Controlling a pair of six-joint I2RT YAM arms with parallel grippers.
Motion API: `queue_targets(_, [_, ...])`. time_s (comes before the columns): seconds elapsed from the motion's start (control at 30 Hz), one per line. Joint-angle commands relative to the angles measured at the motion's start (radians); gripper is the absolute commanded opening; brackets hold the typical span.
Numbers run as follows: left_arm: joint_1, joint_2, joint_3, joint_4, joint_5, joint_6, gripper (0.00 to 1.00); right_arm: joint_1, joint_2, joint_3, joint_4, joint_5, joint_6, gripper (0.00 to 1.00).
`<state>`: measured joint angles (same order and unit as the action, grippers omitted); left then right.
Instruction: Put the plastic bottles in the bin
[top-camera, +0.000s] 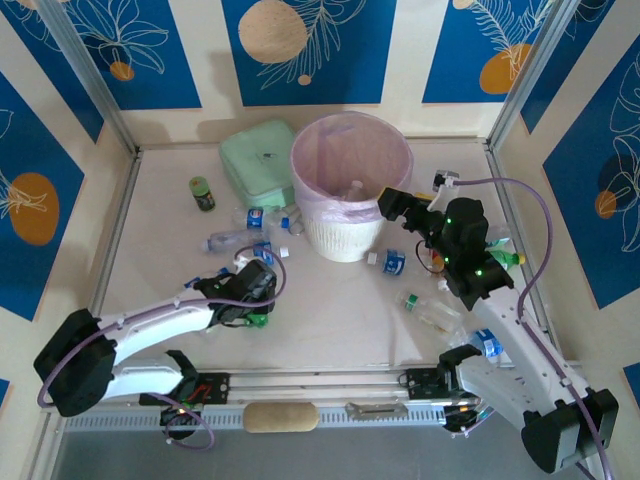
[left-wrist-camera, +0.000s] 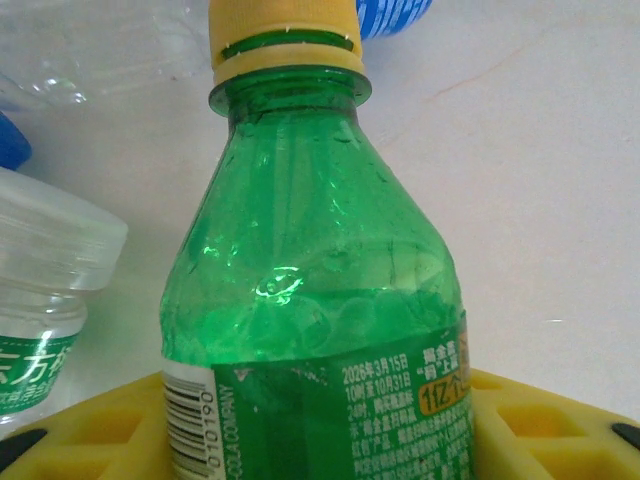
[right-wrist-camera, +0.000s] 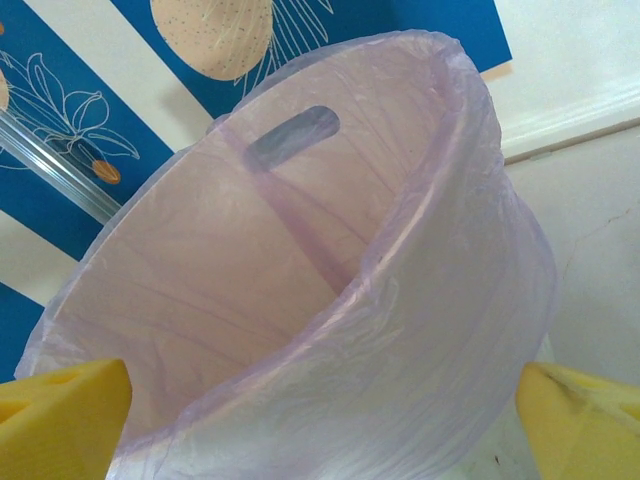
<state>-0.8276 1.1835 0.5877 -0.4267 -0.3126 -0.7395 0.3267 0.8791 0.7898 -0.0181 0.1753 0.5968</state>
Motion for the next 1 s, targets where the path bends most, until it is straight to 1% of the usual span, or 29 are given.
queue_targets(0.0, [-0.007,-0.059,0.039,-0.027,-0.036,-0.003,0.46,-0.004,-0.029,0.009,-0.011,-0.014,0.017,0.99])
queue_targets(0.3, [-0.004,-0.251,0.141,-0.036,-0.075,0.054,0.45,-0.007,-0.094,-0.018,-0.087,0.002,0.049,0.99])
queue_targets(0.4, [-0.004,-0.289,0.19,0.004,-0.104,0.11,0.45,-0.014,-0.134,-0.018,-0.155,0.014,0.053,0.99])
queue_targets(0.5, [0.004,-0.286,0.272,0.06,-0.107,0.198,0.43,-0.028,-0.18,-0.014,-0.232,0.032,0.055,0.99])
queue_targets(0.57, [0.007,-0.247,0.354,0.076,-0.083,0.279,0.43,-0.042,-0.2,-0.009,-0.273,0.04,0.049,0.99])
queue_targets(0.63, [0.012,-0.183,0.461,0.056,-0.052,0.35,0.43,-0.064,-0.207,0.006,-0.326,0.036,0.047,0.99])
queue_targets(0.7, [0.016,-0.107,0.577,0.039,-0.006,0.41,0.43,-0.086,-0.207,0.017,-0.371,0.007,0.051,0.99])
queue_targets(0.83, [0.021,-0.009,0.724,0.094,0.066,0.488,0.43,-0.111,-0.209,0.008,-0.401,-0.033,0.065,0.99])
queue_targets(0.97, [0.033,0.114,0.895,0.13,0.133,0.554,0.43,-0.126,-0.209,0.001,-0.414,-0.039,0.084,0.99])
